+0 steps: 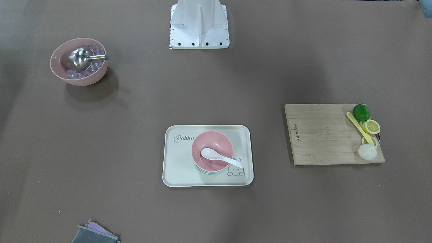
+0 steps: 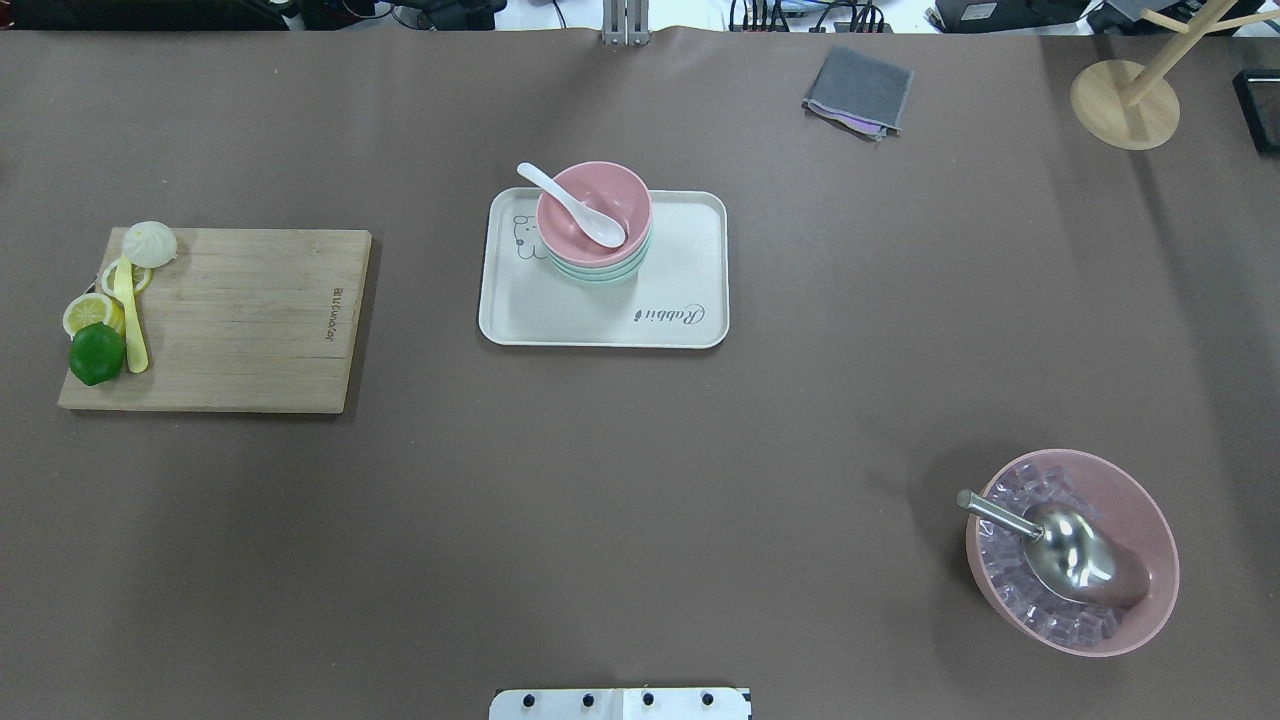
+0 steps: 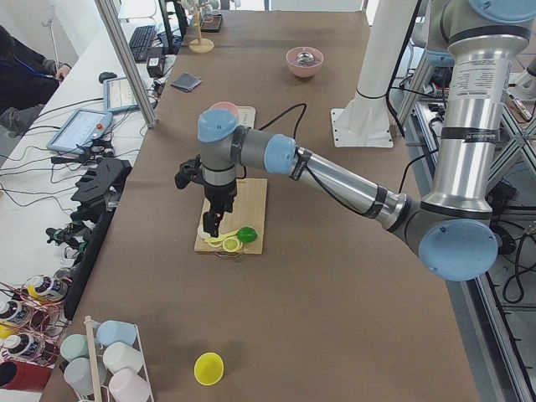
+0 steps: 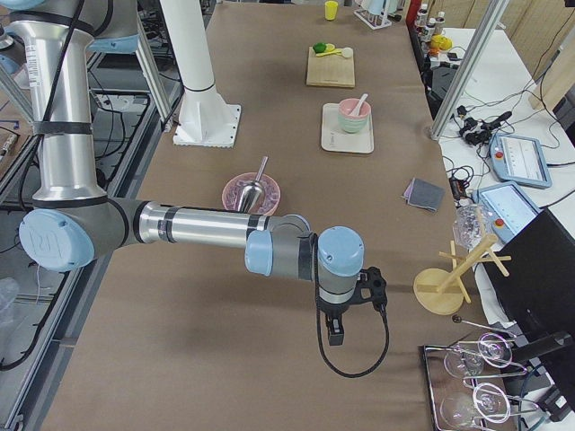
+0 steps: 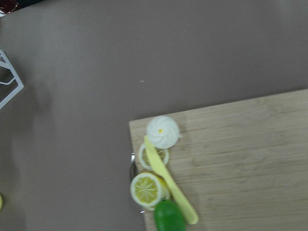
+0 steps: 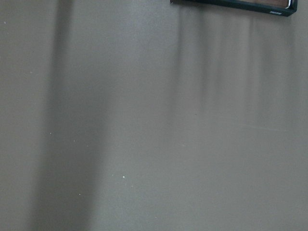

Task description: Stack pink bowl on green and place spoon

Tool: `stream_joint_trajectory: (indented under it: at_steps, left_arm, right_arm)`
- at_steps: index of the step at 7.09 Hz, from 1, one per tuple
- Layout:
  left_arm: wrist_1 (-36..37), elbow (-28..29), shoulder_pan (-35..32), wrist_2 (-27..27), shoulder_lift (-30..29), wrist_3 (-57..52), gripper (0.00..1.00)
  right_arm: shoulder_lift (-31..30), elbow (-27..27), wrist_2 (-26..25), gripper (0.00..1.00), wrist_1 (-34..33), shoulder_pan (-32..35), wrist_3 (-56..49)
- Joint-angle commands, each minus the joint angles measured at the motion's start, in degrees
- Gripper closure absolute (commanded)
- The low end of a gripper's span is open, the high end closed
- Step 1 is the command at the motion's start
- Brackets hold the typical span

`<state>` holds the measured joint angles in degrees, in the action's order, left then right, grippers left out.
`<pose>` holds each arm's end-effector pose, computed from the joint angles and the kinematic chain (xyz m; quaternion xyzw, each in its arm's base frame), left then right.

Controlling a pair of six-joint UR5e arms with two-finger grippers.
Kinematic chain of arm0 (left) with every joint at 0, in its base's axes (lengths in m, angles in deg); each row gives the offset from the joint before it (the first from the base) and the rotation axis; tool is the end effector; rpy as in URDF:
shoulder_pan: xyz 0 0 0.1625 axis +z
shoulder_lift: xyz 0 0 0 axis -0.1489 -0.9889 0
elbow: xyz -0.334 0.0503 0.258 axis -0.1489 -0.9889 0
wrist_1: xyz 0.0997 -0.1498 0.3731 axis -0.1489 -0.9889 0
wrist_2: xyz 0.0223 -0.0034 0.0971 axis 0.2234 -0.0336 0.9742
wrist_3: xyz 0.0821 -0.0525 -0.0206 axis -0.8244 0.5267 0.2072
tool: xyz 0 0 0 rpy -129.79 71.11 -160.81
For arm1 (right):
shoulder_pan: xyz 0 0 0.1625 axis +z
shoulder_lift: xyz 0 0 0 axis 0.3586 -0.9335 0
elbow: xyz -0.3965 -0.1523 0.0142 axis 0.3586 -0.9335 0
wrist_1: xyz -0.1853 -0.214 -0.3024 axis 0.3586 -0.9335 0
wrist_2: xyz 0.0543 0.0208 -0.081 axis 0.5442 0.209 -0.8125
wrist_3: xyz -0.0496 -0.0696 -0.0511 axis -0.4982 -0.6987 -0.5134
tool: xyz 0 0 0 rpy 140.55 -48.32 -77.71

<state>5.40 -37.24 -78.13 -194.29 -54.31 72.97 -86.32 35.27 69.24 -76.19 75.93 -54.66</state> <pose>-0.0437 -0.4966 0.5181 0.0879 0.3194 0.1153 0.9365 0.1284 -0.4909 0.6693 0.0477 -0.3469 -0.0441 0.9356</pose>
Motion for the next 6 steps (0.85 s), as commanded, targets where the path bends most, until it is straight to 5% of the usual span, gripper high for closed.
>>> stream_joint_trajectory:
  at_steps: [1, 6]
  left_arm:
    - [-11.1, 4.6, -4.8, -2.9, 9.6, -3.7, 0.02]
    - [-11.4, 6.0, -8.5, -2.4, 12.5, -3.3, 0.02]
  right_arm:
    - [0.1, 0.2, 0.1, 0.00, 0.0, 0.0, 0.1]
    - [0.1, 0.1, 0.1, 0.00, 0.0, 0.0, 0.0]
